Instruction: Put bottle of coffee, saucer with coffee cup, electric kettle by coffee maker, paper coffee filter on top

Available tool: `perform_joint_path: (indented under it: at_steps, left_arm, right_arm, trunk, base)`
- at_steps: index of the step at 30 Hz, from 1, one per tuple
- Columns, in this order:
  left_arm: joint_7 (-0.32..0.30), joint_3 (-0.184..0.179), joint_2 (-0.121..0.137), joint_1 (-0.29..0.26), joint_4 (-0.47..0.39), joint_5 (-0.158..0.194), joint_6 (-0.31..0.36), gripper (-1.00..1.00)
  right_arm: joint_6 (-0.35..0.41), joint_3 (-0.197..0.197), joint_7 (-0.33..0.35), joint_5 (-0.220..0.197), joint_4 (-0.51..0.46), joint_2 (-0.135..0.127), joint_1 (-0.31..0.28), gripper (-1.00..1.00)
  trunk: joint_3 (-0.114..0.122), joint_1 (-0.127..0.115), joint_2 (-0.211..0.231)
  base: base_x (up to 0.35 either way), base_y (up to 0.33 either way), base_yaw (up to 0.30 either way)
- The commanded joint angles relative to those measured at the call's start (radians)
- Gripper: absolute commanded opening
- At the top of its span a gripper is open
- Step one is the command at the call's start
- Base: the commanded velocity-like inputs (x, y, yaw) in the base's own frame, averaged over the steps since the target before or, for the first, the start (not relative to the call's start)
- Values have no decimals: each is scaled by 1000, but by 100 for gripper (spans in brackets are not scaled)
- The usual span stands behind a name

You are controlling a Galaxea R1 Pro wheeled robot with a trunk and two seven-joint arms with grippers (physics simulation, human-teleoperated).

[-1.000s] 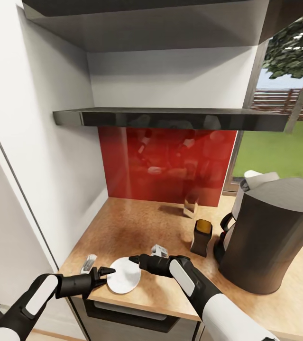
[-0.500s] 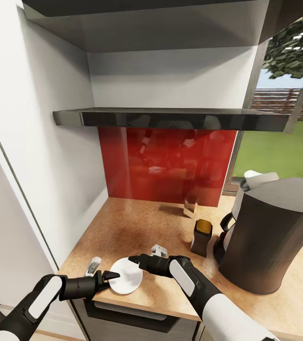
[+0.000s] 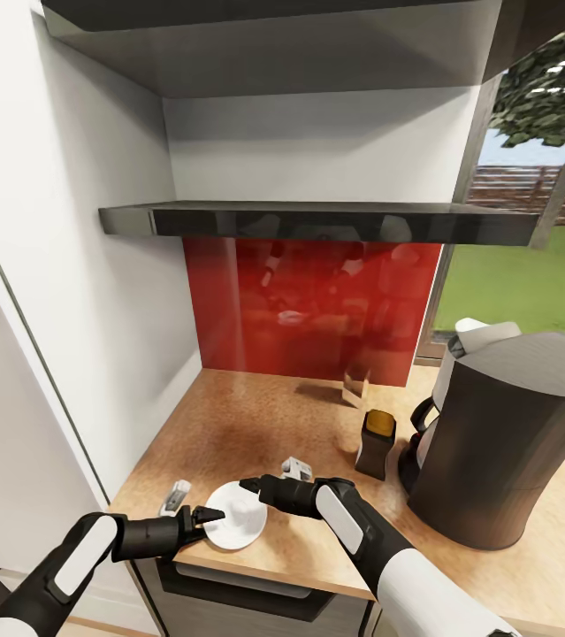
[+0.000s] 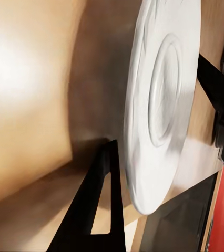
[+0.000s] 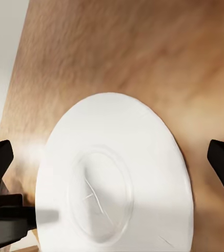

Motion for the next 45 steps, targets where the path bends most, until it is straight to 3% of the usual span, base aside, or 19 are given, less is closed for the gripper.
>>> perform_joint_path:
  at_steps: [1, 9, 24, 25, 45]
  left_arm:
    - [-4, -8, 0, 0, 38, -40, -7, 100]
    - [-3, -49, -16, 0, 36, -41, -7, 100]
    - [-1, -50, -19, 0, 36, -40, -7, 100]
    - [-1, -50, -19, 0, 36, -40, -7, -100]
    - [-1, -43, -19, -1, 34, -40, -7, -100]
  right_arm:
    - [6, 2, -2, 5, 1, 0, 0, 100]
    - [6, 2, 1, 5, 1, 0, 0, 100]
    - [7, 2, 44, 5, 1, 0, 0, 100]
    - [7, 2, 44, 5, 1, 0, 0, 100]
    - [7, 2, 46, 5, 1, 0, 0, 100]
  trunk:
    - [-3, 1, -1]
    - [-3, 1, -1]
    - [-3, 1, -1]
    - [-3, 1, -1]
    - [-3, 1, -1]
  base:
    - [0, 0, 0]
    - [0, 0, 0]
    - [0, 0, 0]
    - [0, 0, 0]
    - [0, 0, 0]
